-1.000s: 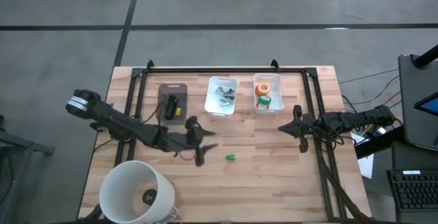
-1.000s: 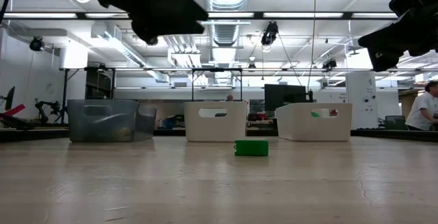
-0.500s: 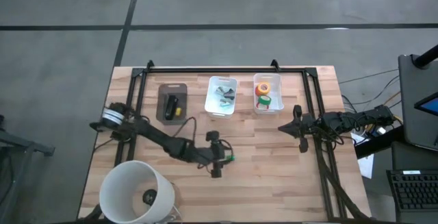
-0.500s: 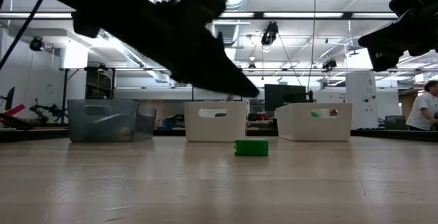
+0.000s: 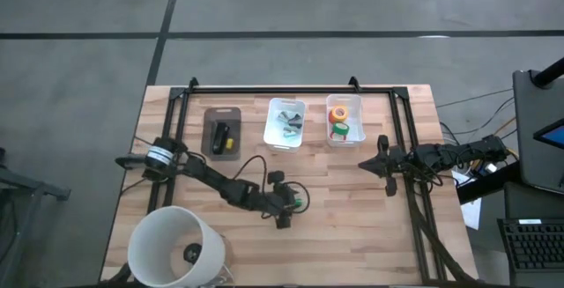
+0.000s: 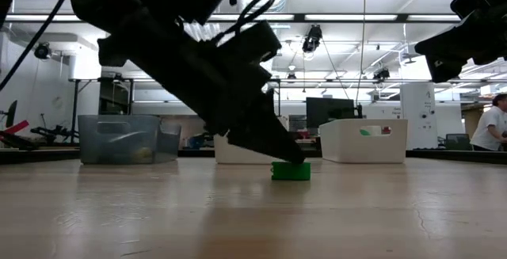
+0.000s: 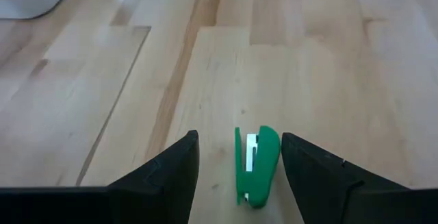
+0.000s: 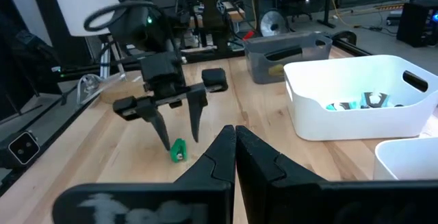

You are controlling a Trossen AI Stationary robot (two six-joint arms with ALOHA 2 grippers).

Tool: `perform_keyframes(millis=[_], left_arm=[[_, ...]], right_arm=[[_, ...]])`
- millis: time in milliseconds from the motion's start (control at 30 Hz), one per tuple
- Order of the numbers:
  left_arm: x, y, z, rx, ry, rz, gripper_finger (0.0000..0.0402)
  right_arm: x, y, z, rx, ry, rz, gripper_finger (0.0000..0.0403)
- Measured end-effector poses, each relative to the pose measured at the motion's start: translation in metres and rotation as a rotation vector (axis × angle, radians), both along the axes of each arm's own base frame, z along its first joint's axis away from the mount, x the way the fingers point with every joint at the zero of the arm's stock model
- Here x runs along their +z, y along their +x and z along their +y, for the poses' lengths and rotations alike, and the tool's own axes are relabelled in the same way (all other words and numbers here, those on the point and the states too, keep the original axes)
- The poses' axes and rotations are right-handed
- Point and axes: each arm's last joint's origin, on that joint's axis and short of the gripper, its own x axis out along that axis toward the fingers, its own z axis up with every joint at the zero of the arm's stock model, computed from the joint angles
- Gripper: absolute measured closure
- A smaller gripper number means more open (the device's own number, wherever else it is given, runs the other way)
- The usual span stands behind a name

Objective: Pick and place Stapler, Stapler remover, tape
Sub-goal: Put the green stapler into the black bin

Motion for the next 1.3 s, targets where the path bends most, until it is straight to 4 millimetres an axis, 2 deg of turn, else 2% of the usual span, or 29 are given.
perform_keyframes(millis=[300,500,1067,1300], left_arm=[[-0.013,0.002,0.003,-0.006,-0.037,0.033,0.0193],[-0.014,0.003,0.006,0.023,-0.080,0.027,0.0199],[-0.013,0.004,0.011,0.048,-0.089,0.026,0.0317],[-0.006,0.001,0.014,0.061,-0.071,0.043,0.0324]], right_arm=[[0.000,0.000,0.000,0.000,0.000,0.000,0.0394],[0.000,0.000,0.000,0.000,0.000,0.000,0.0394],[0.000,0.000,0.000,0.000,0.000,0.000,0.0394],[0.000,0.000,0.000,0.000,0.000,0.000,0.0394]])
